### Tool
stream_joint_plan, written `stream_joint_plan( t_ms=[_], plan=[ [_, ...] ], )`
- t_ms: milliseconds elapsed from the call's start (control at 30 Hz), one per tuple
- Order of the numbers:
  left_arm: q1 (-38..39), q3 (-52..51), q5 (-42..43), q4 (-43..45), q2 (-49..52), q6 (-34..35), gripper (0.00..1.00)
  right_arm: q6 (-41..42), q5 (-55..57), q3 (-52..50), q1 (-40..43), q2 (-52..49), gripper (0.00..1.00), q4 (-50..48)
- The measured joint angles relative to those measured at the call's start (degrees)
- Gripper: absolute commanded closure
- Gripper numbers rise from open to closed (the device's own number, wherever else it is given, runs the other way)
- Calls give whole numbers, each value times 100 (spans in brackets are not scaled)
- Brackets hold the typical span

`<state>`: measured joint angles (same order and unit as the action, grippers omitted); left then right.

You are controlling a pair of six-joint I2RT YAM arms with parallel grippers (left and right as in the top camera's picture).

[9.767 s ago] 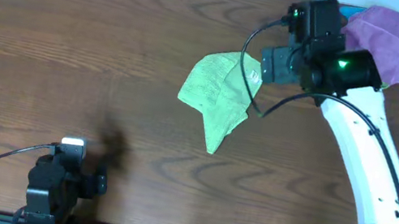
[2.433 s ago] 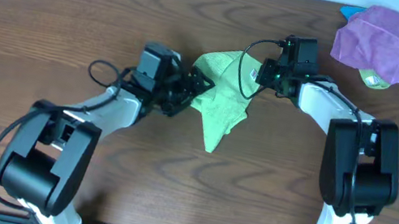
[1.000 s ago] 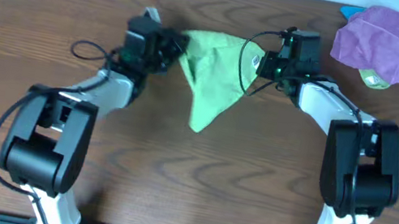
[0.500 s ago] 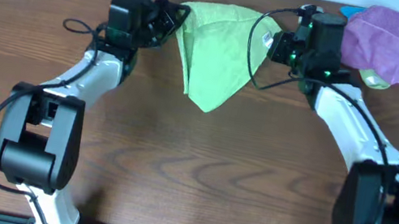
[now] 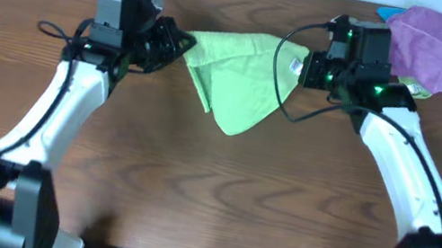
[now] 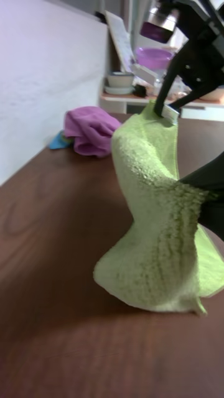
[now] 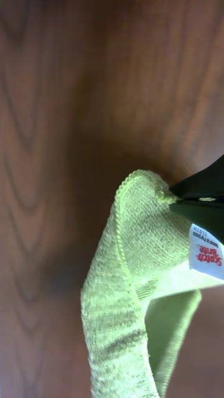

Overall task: Fold the cloth
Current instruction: 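Stretch the green cloth between both grippers and lay it flat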

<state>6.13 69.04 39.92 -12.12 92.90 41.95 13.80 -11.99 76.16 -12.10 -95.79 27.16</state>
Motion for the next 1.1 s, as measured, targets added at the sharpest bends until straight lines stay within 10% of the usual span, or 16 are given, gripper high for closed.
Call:
stream_joint_plan(
  t_ms=[633,1100],
  plan=[
    [-2,7,-146,-3176,-1792,-881,94,-149,431,2,-376,1539,99,2041],
    [2,7,-833,-3515,-1941,-879,94,-149,632,2,-391,1513,99,1775]
  ],
)
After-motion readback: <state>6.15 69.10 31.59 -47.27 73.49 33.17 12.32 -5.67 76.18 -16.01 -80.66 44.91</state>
